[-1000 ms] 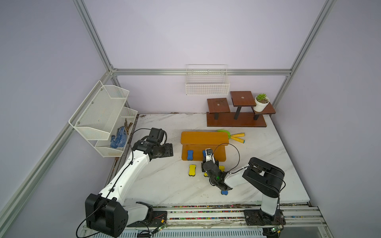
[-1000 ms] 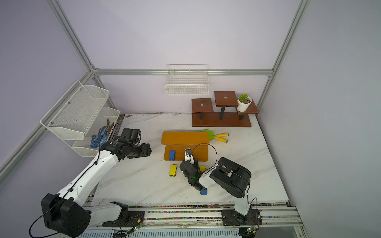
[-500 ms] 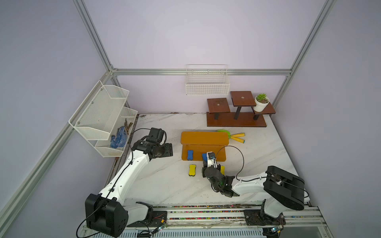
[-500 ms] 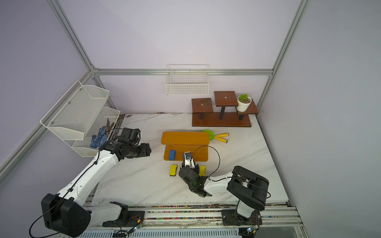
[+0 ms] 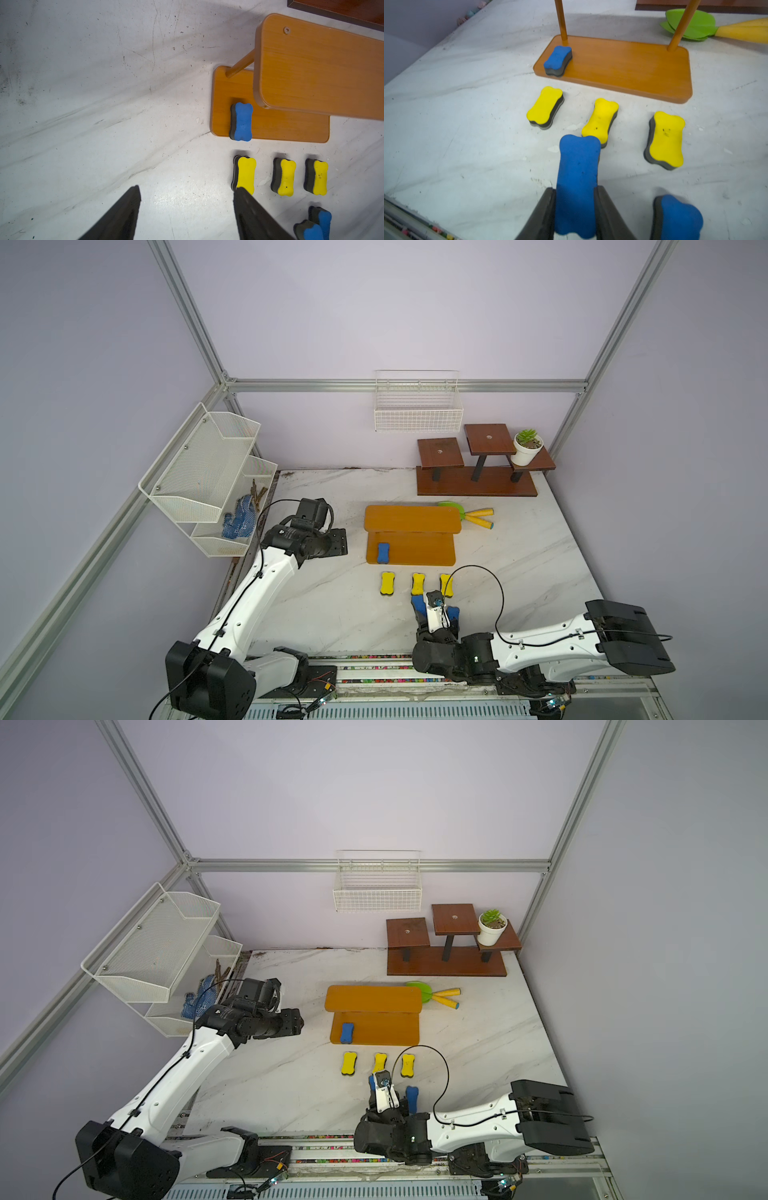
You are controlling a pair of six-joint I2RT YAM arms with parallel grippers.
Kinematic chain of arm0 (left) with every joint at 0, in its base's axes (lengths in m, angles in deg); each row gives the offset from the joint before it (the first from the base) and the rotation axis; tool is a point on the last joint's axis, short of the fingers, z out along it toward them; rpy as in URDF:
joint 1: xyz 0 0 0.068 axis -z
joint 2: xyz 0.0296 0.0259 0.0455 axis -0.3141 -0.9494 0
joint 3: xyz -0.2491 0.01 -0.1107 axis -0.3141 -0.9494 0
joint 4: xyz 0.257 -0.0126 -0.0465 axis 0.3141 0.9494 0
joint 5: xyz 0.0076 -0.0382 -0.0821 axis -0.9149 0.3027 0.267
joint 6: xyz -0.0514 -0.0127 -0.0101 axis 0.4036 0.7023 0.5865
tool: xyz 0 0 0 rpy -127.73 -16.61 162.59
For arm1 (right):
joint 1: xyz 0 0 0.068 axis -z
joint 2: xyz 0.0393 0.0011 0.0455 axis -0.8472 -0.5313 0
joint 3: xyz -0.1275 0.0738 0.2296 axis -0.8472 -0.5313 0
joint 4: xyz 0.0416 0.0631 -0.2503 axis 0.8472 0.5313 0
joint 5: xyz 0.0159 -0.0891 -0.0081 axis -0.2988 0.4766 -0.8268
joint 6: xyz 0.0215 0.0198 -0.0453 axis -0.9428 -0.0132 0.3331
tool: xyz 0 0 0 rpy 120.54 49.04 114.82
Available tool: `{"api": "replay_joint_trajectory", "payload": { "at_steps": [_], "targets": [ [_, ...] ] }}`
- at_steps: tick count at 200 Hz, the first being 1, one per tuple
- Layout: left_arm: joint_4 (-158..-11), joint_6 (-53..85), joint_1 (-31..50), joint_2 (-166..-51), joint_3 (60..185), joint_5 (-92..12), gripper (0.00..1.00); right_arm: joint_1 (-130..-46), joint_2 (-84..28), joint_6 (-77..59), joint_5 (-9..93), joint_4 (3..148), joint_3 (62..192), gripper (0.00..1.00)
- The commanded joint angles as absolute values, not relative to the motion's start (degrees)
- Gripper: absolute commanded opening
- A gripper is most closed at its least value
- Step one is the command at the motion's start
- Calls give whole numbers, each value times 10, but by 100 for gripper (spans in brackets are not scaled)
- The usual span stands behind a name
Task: Remove the whiteboard erasers from the shelf
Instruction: Place the whiteboard eraser at the center of the board.
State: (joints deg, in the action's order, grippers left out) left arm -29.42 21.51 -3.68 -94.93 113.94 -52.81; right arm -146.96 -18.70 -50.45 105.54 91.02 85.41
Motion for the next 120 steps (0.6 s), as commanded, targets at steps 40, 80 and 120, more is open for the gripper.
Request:
{"api": "replay_joint_trajectory", "payload": {
  "at_steps": [40,80,120],
  "targets": [
    [-310,202,-37,-931,1126,-523,74,-1491,-246,-619,1046,966,860,37],
    [-310,201,-36,-931,1125,-527,74,-1482,-253,-588,1034,922,850,44],
    [-310,201,-36,-933,1126,-529,74,-1467,-264,-544,996,881,850,49]
  ]
}}
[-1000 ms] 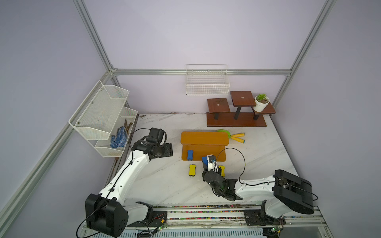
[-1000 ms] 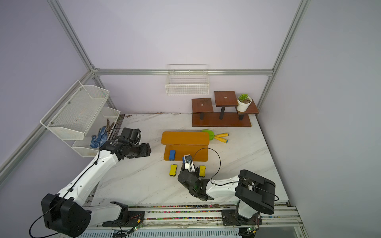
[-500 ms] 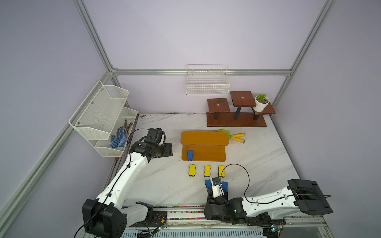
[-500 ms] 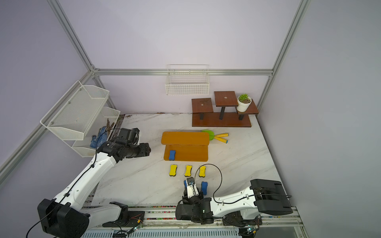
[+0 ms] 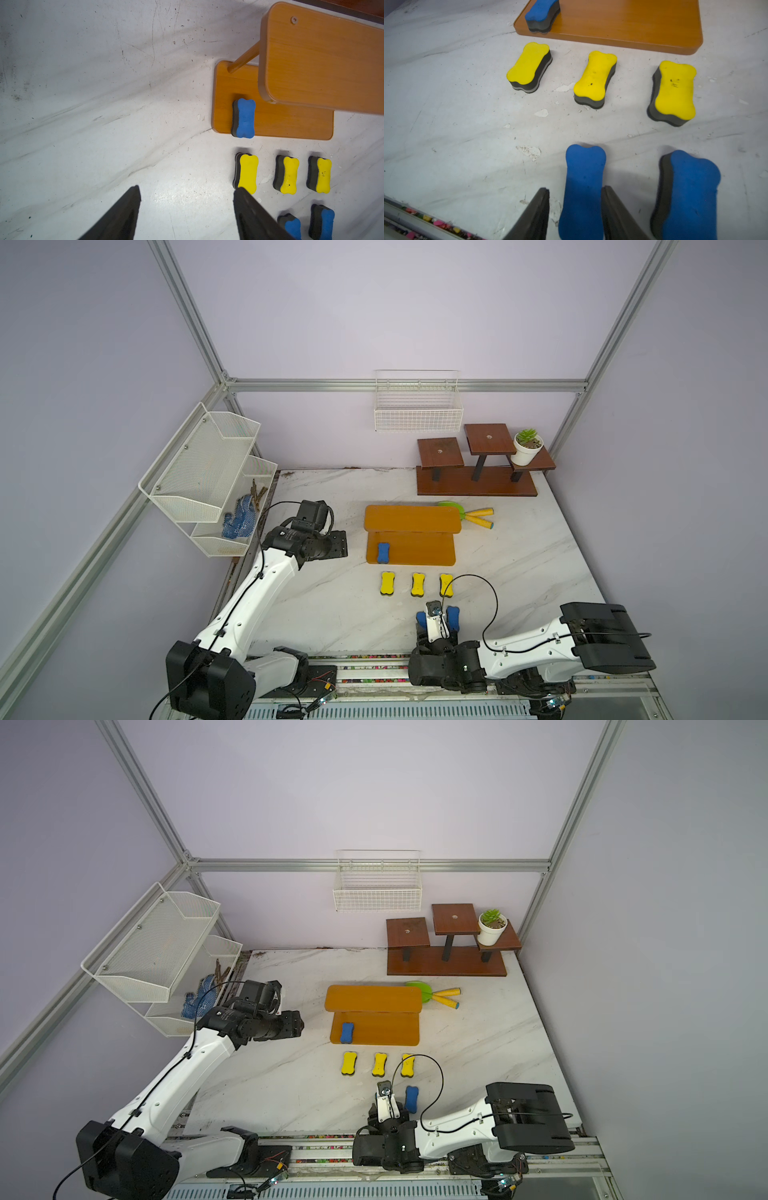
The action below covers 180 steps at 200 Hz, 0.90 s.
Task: Remove the whiteboard erasers from the shelf
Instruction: Place the whiteboard eraser at the center of the board.
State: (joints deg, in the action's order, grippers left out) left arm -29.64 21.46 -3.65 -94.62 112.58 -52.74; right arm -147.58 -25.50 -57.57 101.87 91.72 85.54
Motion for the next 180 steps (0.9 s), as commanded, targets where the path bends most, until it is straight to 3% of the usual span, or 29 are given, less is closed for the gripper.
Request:
{"api": "replay_joint_trajectory", "payload": {
  "at_steps": [1,83,129,160,180],
  "targets": [
    [-309,200,-37,-933,1125,-529,74,-1466,-264,-543,995,881,850,49],
    [-309,201,-23,-952,1123,-546,74,-1415,-162,-434,979,807,834,57],
    [-318,280,144,-1001,1129,-660,71,-1313,-31,-275,906,636,707,57],
    [-437,329,231,-1022,1072,-716,65,-1259,63,-210,871,584,643,58],
    [-514,347,244,-1044,1044,-736,65,-1225,117,-185,860,585,618,59]
  ]
}}
